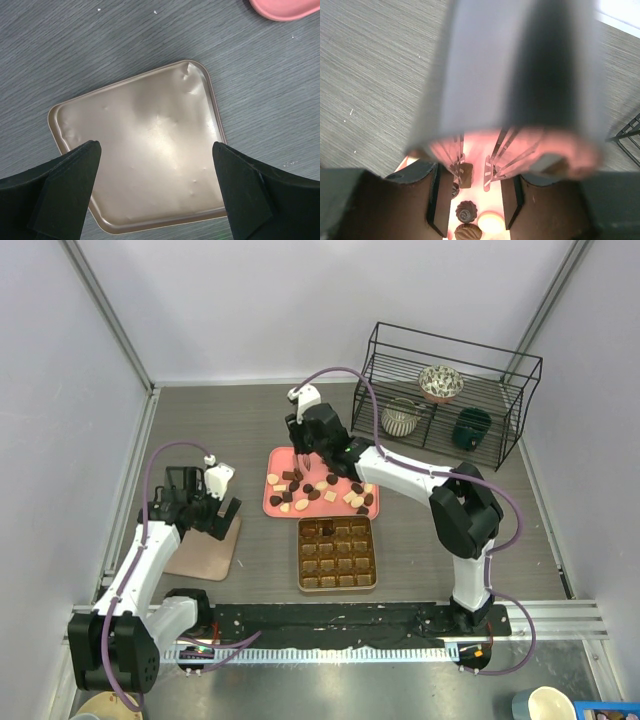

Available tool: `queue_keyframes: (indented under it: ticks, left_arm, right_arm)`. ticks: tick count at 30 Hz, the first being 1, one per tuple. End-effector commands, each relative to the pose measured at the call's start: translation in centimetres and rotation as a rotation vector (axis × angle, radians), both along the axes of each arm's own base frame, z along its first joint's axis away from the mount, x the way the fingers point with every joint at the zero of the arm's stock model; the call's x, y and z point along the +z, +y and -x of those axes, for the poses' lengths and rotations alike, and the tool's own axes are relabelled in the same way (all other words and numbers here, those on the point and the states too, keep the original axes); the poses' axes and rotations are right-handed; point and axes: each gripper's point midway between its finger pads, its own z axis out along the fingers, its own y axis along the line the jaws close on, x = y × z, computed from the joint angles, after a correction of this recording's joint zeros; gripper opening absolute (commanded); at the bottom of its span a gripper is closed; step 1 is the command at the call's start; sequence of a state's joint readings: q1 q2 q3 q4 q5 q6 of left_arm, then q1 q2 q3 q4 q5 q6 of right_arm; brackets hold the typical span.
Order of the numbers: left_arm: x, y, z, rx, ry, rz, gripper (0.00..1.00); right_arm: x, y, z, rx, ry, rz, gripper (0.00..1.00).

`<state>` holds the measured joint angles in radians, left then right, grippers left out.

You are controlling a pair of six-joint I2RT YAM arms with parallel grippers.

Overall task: Pack the chocolate
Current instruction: Pick up the fake chocolate from the plate.

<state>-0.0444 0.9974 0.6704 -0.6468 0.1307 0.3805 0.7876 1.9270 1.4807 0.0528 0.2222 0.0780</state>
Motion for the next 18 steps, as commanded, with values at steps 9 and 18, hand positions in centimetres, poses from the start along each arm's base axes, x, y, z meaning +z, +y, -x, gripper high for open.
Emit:
queue_keyframes:
  ticks: [9, 18]
  left_arm:
    - [0.4, 0.3, -0.4, -0.008, -0.041, -0.017, 1.00]
    - [0.5, 0.1, -0.4, -0.011, -0.045, -0.008, 1.00]
  right_arm:
    - [3.5, 0.5, -0.7, -0.007, -0.060, -0.091, 0.43]
    - [7.2, 0.2, -0.6, -0.002, -0.117, -0.121, 0.43]
